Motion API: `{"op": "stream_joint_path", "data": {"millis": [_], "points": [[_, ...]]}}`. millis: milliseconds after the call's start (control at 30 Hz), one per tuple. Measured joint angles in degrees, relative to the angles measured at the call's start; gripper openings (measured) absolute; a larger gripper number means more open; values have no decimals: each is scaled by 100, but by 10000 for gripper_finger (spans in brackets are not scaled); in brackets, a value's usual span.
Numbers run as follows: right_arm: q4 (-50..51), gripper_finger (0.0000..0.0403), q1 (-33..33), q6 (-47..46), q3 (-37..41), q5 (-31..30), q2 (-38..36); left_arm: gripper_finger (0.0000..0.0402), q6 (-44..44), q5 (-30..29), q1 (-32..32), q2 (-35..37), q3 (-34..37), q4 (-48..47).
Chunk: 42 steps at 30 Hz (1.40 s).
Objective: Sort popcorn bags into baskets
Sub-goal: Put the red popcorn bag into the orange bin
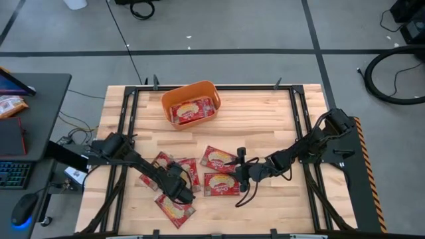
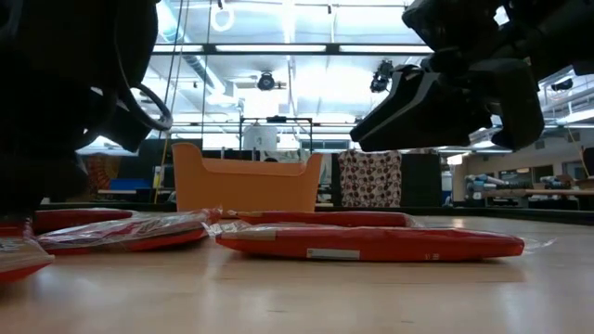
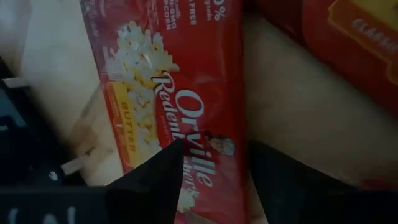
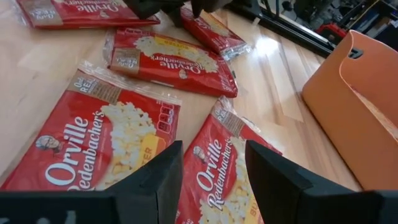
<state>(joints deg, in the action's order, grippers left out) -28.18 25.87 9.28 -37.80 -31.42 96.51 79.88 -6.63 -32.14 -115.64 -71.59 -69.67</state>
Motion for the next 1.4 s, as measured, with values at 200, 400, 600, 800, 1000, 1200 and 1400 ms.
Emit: {"op": "stream_joint_path", "data": {"millis": [200,400,600,800,1000,1200,1400], "points": [[-9,173,28,94,0,129,0,121,-15,151,3,-29,3,35],[-7,170,33,123,0,142,0,21,-17,354,2,-30,0,-13],[-7,169,33,112,0,271,0,31,-293,414,-23,-41,-432,-479],[-20,169,31,116,0,273,0,24,-768,295,69,180,-1429,-1728],[-65,169,31,19,0,352,-2,27,-1419,-555,238,391,-2444,-2013],[-179,169,50,-272,-2,652,-2,28,-2609,-2886,543,393,-2837,-1713],[-177,169,210,-561,-2,645,-2,29,-3904,-4316,1242,391,-2833,-1177]]}}
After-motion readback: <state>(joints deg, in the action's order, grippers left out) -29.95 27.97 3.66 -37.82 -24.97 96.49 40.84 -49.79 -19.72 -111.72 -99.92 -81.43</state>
